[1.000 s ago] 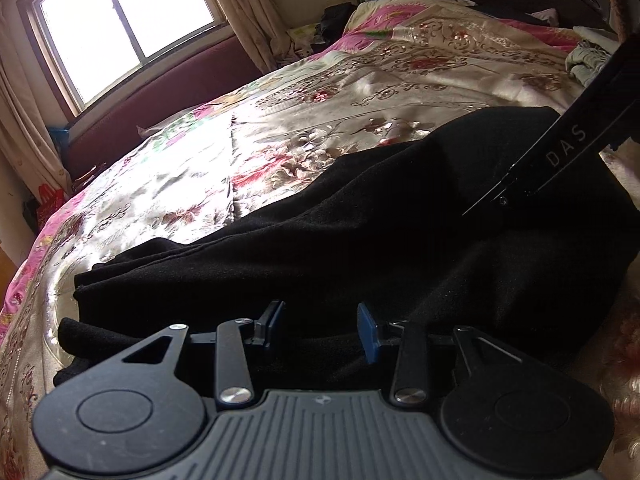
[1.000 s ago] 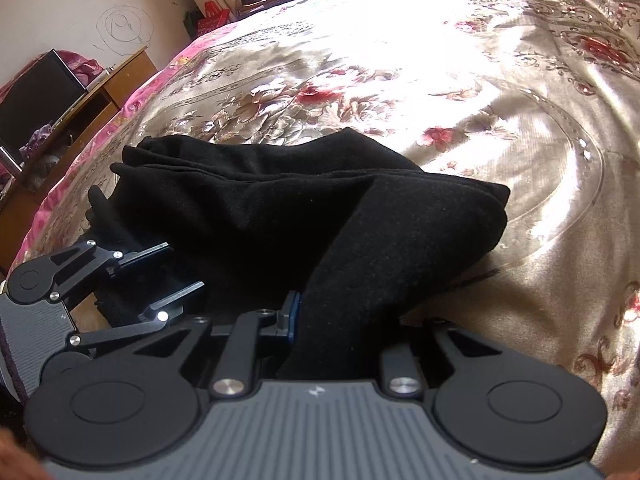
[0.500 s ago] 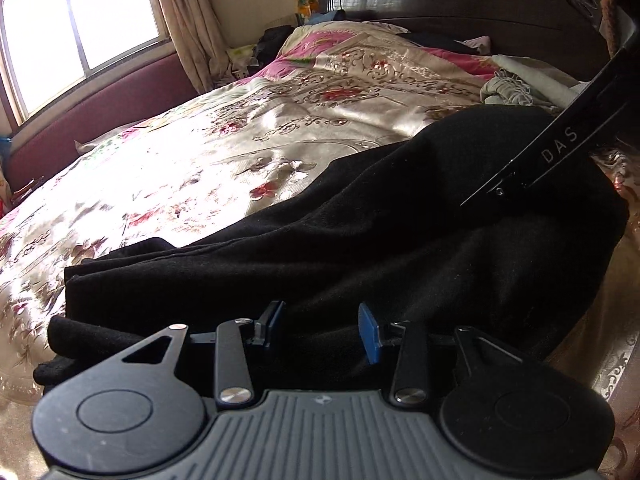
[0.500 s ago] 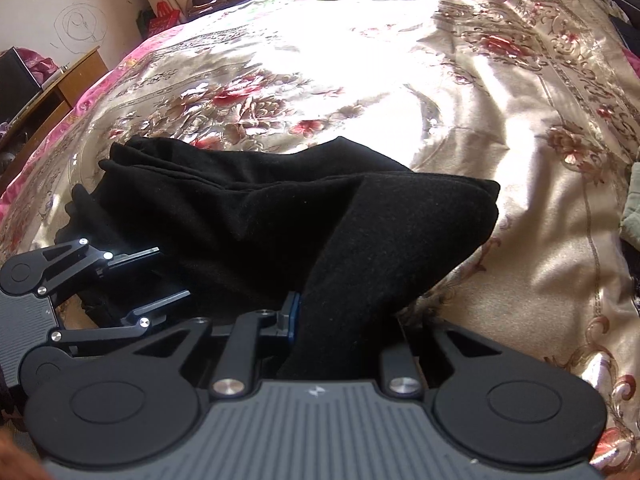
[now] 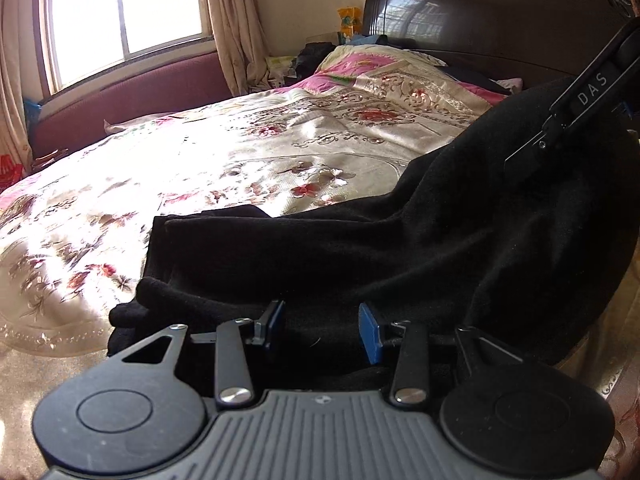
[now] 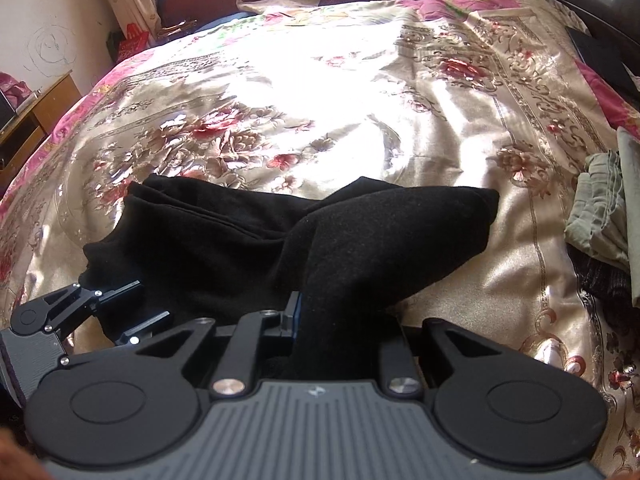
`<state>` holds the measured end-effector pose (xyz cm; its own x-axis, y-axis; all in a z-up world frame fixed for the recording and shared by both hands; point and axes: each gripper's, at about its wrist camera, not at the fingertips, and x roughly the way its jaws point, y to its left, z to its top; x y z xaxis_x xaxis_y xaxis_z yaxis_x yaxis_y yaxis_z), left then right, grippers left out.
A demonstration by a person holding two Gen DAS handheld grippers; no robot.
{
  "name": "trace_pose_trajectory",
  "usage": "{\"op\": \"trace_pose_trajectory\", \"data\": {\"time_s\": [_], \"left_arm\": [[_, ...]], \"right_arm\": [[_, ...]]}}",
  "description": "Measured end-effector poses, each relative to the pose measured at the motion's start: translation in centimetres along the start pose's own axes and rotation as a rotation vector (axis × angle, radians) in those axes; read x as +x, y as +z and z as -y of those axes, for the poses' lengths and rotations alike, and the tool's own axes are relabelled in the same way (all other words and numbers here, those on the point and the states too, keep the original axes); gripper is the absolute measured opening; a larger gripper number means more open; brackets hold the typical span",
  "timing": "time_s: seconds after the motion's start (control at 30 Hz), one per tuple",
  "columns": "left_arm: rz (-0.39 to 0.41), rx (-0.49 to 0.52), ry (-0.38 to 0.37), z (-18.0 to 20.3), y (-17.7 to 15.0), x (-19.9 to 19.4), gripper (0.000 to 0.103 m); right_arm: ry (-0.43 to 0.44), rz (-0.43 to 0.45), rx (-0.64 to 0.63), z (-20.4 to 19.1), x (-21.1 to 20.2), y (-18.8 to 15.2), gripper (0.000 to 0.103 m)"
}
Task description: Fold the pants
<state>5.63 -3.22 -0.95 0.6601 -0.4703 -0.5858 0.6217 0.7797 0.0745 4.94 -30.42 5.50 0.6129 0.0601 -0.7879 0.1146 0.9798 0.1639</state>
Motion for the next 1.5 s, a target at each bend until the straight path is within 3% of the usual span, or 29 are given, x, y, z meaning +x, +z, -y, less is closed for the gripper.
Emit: {"op": "trace_pose_trajectory", "data": {"time_s": [0.27,0.37,0.43,0.57,0.63,0.73,0.83,0.9,0.97,1.03,1.07,1.2,1.3,1.4,1.5], "left_arm": [[0.057,-0.052,0.005,-1.4,-0.2,0.1,0.054],[0.113,-0.088,-0.047,-1.6,0.5,-0.5,0.054],[0.133,-0.069,-0.031,-1.1,1.3,-0.2,0.054],[0.034,0.005,0.005,0.8,2.0,4.1,0.054],[-0.066,0.122,0.014,2.8,1.6,6.8,0.054],[-0.07,0.242,0.024,4.8,1.8,7.3,0.053],[-0.002,0.126,-0.063,3.7,3.6,5.2,0.053],[0.015,0.117,-0.065,3.8,4.5,5.1,0.054],[-0.045,0.188,-0.066,4.9,4.9,7.2,0.054],[-0.103,0.277,0.02,5.8,4.9,10.1,0.055],[-0.114,0.289,0.027,5.8,5.1,11.0,0.055],[-0.15,0.182,0.003,3.8,7.8,12.7,0.057],[-0.173,0.075,0.041,1.4,8.5,13.3,0.059],[-0.085,0.031,0.061,0.1,7.5,10.2,0.058],[0.009,0.1,0.109,-0.1,5.1,5.8,0.059]], "right_arm": [[-0.009,0.02,-0.054,-4.6,-1.9,2.8,0.017],[-0.044,0.008,-0.059,-4.3,-2.2,2.9,0.017],[-0.053,0.003,-0.012,-3.1,-2.4,2.7,0.017],[-0.002,0.016,0.123,-0.4,-2.9,2.0,0.016],[0.024,0.024,0.158,0.3,-2.7,1.7,0.016],[0.05,0.025,0.174,0.6,-1.9,1.4,0.016],[0.035,0.03,0.171,1.3,-1.5,1.2,0.016],[0.031,0.021,0.199,2.5,-1.1,0.9,0.017],[0.014,0.011,0.226,3.8,-0.6,0.5,0.02],[0.015,-0.01,0.261,5.2,0.0,-0.3,0.021],[0.025,-0.016,0.277,5.8,0.3,-0.8,0.021],[0.049,-0.014,0.339,7.4,1.2,-2.3,0.018],[0.089,-0.012,0.411,8.8,1.4,-2.8,0.017],[0.137,-0.004,0.466,9.7,1.0,-2.9,0.017],[0.176,0.006,0.495,9.6,0.5,-2.6,0.016]]}}
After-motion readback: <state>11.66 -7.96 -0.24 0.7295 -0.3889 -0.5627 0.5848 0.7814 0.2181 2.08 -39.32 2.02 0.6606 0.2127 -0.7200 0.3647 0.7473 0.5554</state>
